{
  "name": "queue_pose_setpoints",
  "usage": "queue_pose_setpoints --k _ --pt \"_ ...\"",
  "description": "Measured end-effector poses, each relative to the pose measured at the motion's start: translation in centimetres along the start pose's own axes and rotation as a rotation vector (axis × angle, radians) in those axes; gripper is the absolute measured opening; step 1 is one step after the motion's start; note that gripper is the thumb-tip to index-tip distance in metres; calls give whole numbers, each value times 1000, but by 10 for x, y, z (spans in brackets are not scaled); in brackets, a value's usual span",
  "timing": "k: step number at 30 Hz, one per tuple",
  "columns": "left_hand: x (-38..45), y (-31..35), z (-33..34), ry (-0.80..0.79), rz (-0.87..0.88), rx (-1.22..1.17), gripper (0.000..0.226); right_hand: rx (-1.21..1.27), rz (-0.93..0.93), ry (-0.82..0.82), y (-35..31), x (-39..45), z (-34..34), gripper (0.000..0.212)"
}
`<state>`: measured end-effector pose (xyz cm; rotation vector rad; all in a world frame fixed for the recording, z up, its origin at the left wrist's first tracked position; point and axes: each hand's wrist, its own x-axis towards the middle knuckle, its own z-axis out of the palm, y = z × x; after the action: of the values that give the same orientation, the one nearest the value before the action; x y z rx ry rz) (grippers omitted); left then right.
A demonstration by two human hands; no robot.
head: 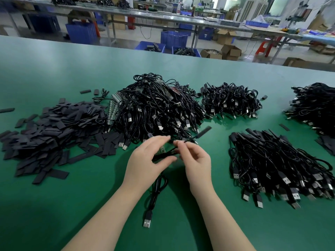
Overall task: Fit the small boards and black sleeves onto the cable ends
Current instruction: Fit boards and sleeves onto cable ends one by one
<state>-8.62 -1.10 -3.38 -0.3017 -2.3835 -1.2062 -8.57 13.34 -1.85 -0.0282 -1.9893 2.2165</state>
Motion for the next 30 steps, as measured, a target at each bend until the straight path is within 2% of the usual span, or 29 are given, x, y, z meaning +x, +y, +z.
queue_pose_setpoints --k 4,7,9,11,12,14,17,19,23,26,30 --pt "0 3 -1 87 -13 -24 45 174 -58 130 -40 15 -18 23" --pt "-1 0 -4 69 -79 -21 42 30 -155 275 -78 25 -55 18" --pt "0 0 -5 17 -110 45 40 -274 -202 388 -97 33 -86 15" --pt "0 1 -6 -69 -146 111 43 -769 -241 481 -106 44 -117 25" --pt "0 3 -5 -109 -158 155 48 -1023 -222 535 -106 50 -132 29" --pt "-1 6 -5 -183 -175 280 60 -1342 -79 576 -101 59 -155 31" --pt "-3 6 0 -334 -217 467 79 -1583 221 432 -86 63 -172 32" --pt "-6 5 4 -412 -229 533 79 -1679 230 413 -78 62 -172 32" --pt "-6 4 4 -393 -202 491 47 -1742 -8 467 -76 56 -142 31" --pt "-4 4 0 -365 -223 451 33 -1664 -161 291 -75 48 -100 39" --pt "0 1 -6 -319 -249 471 33 -1507 -353 42 -59 25 -34 34"
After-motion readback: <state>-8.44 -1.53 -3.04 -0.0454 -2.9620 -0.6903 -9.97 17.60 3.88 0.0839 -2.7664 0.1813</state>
